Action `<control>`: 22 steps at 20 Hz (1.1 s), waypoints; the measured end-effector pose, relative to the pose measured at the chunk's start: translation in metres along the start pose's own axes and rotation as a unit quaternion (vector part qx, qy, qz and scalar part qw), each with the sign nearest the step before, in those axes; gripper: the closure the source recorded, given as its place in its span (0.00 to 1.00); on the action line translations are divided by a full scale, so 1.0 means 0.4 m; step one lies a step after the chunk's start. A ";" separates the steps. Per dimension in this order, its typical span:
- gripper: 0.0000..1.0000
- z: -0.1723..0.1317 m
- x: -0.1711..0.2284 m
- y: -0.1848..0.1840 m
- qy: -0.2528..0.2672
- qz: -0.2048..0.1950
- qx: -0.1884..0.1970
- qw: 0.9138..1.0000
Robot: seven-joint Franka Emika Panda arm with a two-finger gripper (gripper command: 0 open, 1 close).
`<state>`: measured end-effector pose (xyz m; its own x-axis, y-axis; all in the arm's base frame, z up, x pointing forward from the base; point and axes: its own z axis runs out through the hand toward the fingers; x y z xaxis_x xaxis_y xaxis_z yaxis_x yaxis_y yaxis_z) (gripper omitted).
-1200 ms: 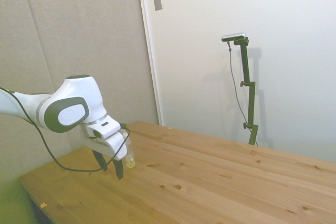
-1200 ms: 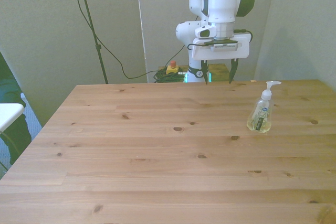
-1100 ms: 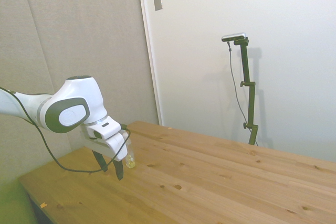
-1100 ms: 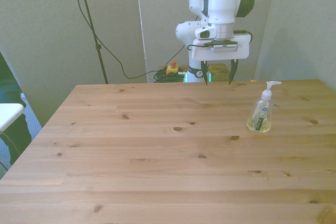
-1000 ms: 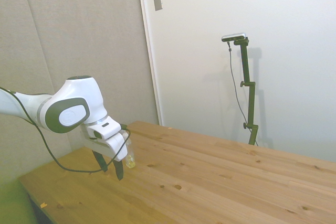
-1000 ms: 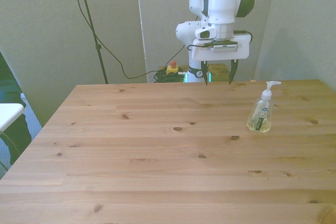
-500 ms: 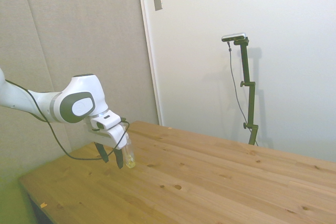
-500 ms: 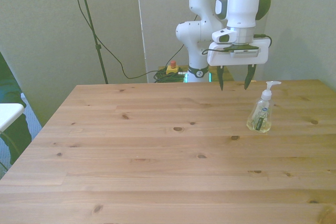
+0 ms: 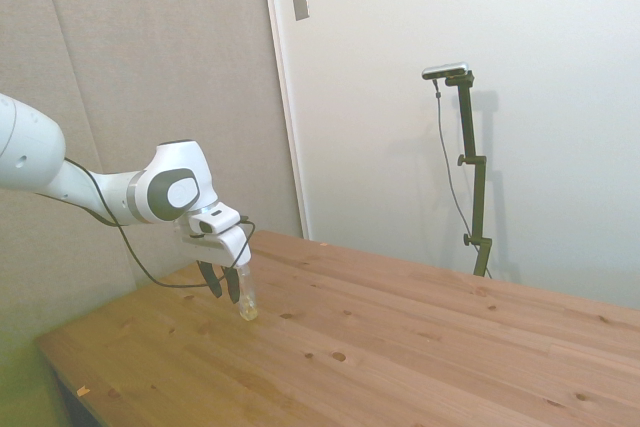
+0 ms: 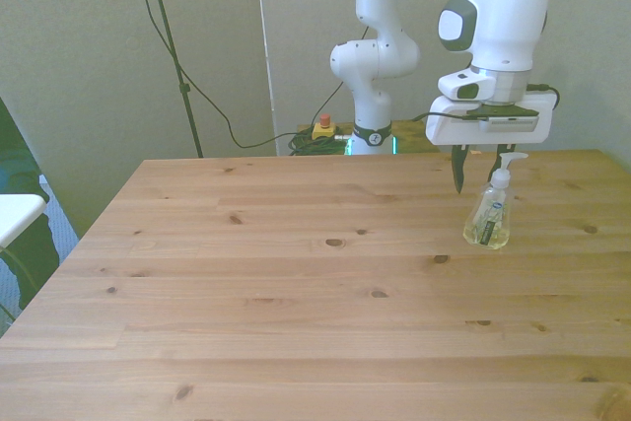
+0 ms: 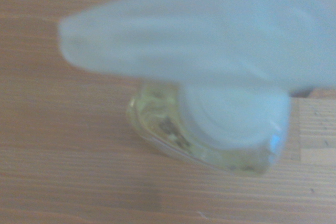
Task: Knock down the sanitizer
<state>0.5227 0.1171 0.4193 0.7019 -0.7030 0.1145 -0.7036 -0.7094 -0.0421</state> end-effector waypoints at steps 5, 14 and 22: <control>1.00 0.008 0.005 -0.043 0.001 0.002 -0.007 1.000; 1.00 0.017 0.096 -0.077 0.002 0.023 -0.014 1.000; 1.00 0.050 0.244 -0.138 0.001 0.054 -0.021 0.998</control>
<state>0.6323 0.0869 0.4130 0.6221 -0.7748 0.1131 -0.7788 -0.6271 -0.0120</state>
